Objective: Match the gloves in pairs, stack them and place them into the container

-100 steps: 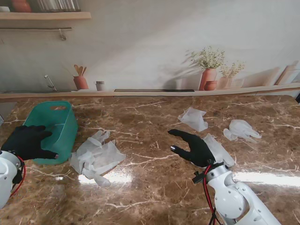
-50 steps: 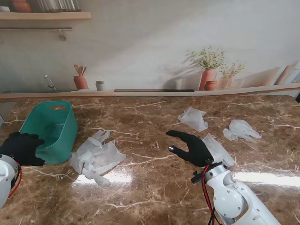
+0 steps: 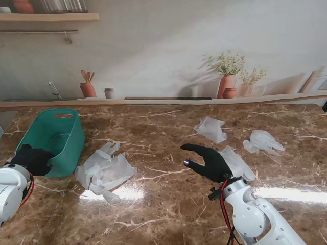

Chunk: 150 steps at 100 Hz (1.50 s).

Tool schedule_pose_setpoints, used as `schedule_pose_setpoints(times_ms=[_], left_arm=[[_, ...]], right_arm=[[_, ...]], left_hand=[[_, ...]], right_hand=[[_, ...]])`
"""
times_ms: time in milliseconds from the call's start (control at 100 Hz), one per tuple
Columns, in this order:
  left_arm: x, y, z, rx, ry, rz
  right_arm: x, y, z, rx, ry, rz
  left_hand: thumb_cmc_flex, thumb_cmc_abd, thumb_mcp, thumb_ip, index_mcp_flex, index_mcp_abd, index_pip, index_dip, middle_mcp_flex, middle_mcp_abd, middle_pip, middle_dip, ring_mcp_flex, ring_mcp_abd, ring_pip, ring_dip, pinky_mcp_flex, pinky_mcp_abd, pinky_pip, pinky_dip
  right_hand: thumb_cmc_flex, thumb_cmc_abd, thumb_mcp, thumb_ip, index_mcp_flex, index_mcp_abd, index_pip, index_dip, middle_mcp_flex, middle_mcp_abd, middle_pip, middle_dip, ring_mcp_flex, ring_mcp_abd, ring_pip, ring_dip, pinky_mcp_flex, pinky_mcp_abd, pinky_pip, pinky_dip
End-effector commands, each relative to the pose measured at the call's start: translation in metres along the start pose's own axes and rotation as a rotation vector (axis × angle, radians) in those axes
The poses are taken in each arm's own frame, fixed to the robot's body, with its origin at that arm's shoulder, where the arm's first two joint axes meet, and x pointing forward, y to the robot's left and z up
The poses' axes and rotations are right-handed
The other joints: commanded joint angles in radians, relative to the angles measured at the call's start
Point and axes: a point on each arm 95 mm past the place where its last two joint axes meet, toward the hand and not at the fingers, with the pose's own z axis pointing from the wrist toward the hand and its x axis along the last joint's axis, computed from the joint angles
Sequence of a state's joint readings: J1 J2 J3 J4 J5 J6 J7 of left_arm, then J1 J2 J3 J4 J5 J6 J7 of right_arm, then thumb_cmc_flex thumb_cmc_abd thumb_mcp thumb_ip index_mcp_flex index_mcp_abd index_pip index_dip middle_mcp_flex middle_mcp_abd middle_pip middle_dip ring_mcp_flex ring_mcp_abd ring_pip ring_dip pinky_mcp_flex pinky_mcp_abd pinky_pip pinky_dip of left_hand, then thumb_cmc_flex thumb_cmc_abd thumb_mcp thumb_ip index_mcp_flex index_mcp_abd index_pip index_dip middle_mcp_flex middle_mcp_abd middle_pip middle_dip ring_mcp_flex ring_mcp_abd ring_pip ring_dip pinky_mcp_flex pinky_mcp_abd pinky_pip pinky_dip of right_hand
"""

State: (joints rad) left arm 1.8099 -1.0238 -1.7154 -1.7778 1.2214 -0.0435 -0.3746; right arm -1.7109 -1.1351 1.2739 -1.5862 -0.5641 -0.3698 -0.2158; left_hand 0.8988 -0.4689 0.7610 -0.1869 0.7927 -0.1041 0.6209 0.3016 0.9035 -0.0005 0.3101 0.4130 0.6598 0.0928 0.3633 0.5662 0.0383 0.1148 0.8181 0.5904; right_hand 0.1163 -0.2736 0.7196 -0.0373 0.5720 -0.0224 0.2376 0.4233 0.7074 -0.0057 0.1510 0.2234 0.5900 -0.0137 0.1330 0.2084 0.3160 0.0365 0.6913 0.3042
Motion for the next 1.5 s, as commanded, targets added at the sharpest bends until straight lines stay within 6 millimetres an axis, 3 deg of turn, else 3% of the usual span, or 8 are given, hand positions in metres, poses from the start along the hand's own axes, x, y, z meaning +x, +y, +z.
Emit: schedule_pose_setpoints(times_ms=[0,90,280,400,550,830,1110,1490], left_arm=[[0.001,0.004,0.001,0.025,0.012,0.024],[0.002,0.002,0.001,0.062,0.027,0.033],[0.004,-0.004,0.002,0.164,0.057,0.059],[0.007,-0.006,0.005,0.260,0.070,0.067],[0.010,-0.012,0.008,0.367,0.079,0.080],[0.027,-0.037,0.013,0.430,0.111,0.065],[0.080,-0.070,0.041,0.476,0.195,-0.007],[0.188,-0.101,0.078,0.455,0.324,-0.088]], right_arm=[[-0.001,-0.004,-0.003,0.025,-0.012,0.005],[-0.001,-0.004,-0.003,0.029,-0.014,0.006],[-0.001,-0.005,-0.003,0.034,-0.012,0.008],[-0.002,-0.005,-0.004,0.033,-0.014,0.008],[-0.002,-0.004,-0.005,0.030,-0.017,0.008],[-0.004,-0.004,-0.006,0.023,-0.022,0.009],[-0.007,0.001,-0.011,0.008,-0.029,-0.012],[-0.015,0.011,-0.023,-0.031,-0.052,-0.027]], left_hand=[[0.097,0.054,0.028,-0.020,0.044,-0.046,0.135,0.061,0.098,-0.011,0.002,0.119,0.073,0.059,0.103,0.101,0.041,0.078,0.113,0.091],[0.173,0.088,0.011,-0.018,0.079,-0.056,0.234,0.159,0.150,-0.021,0.060,0.219,0.137,0.101,0.173,0.302,0.088,0.112,0.210,0.154],[0.248,0.098,0.100,0.005,0.195,-0.138,0.480,0.422,0.174,-0.071,0.327,0.295,0.236,0.136,0.375,0.456,0.166,0.163,0.371,0.229],[0.278,0.074,0.178,0.012,0.271,-0.172,0.545,0.528,0.205,-0.090,0.414,0.328,0.275,0.141,0.464,0.483,0.204,0.209,0.436,0.184],[0.295,0.073,0.180,0.011,0.333,-0.199,0.541,0.594,0.232,-0.119,0.432,0.350,0.294,0.133,0.488,0.474,0.220,0.206,0.464,0.162],[0.295,0.070,0.179,0.010,0.329,-0.197,0.518,0.632,0.238,-0.110,0.424,0.355,0.306,0.134,0.490,0.465,0.223,0.199,0.472,0.154],[0.291,0.070,0.181,0.013,0.320,-0.196,0.509,0.634,0.247,-0.107,0.416,0.351,0.319,0.131,0.490,0.454,0.236,0.195,0.484,0.163],[0.290,0.072,0.183,0.015,0.303,-0.184,0.503,0.620,0.246,-0.098,0.411,0.345,0.324,0.125,0.490,0.436,0.241,0.197,0.484,0.158]], right_hand=[[0.015,0.003,0.010,0.026,0.006,-0.027,0.004,0.013,0.013,-0.015,0.005,0.018,0.025,-0.008,0.007,0.017,-0.011,-0.002,0.010,0.018],[0.016,0.003,0.011,0.026,0.008,-0.029,0.005,0.014,0.020,-0.016,0.007,0.022,0.027,0.000,0.010,0.020,-0.015,0.008,0.011,0.021],[0.017,0.004,0.011,0.025,0.008,-0.028,0.006,0.014,0.032,-0.017,0.012,0.030,0.033,-0.001,0.015,0.027,-0.018,0.013,0.013,0.026],[0.018,0.004,0.012,0.025,0.010,-0.028,0.006,0.014,0.038,-0.017,0.013,0.034,0.037,0.000,0.016,0.030,-0.017,0.012,0.012,0.027],[0.019,0.004,0.014,0.025,0.009,-0.027,0.006,0.014,0.040,-0.016,0.012,0.037,0.037,0.000,0.015,0.032,-0.017,0.010,0.010,0.029],[0.019,0.004,0.015,0.025,0.011,-0.025,0.007,0.014,0.043,-0.016,0.011,0.042,0.038,0.001,0.014,0.034,-0.016,0.009,0.008,0.030],[0.018,0.004,0.016,0.024,0.014,-0.027,0.009,0.014,0.044,-0.016,0.010,0.043,0.039,-0.002,0.014,0.034,-0.015,0.007,0.006,0.030],[0.020,0.004,0.018,0.024,0.023,-0.031,0.013,0.015,0.046,-0.015,0.010,0.044,0.041,0.000,0.014,0.035,-0.016,0.010,0.005,0.031]])
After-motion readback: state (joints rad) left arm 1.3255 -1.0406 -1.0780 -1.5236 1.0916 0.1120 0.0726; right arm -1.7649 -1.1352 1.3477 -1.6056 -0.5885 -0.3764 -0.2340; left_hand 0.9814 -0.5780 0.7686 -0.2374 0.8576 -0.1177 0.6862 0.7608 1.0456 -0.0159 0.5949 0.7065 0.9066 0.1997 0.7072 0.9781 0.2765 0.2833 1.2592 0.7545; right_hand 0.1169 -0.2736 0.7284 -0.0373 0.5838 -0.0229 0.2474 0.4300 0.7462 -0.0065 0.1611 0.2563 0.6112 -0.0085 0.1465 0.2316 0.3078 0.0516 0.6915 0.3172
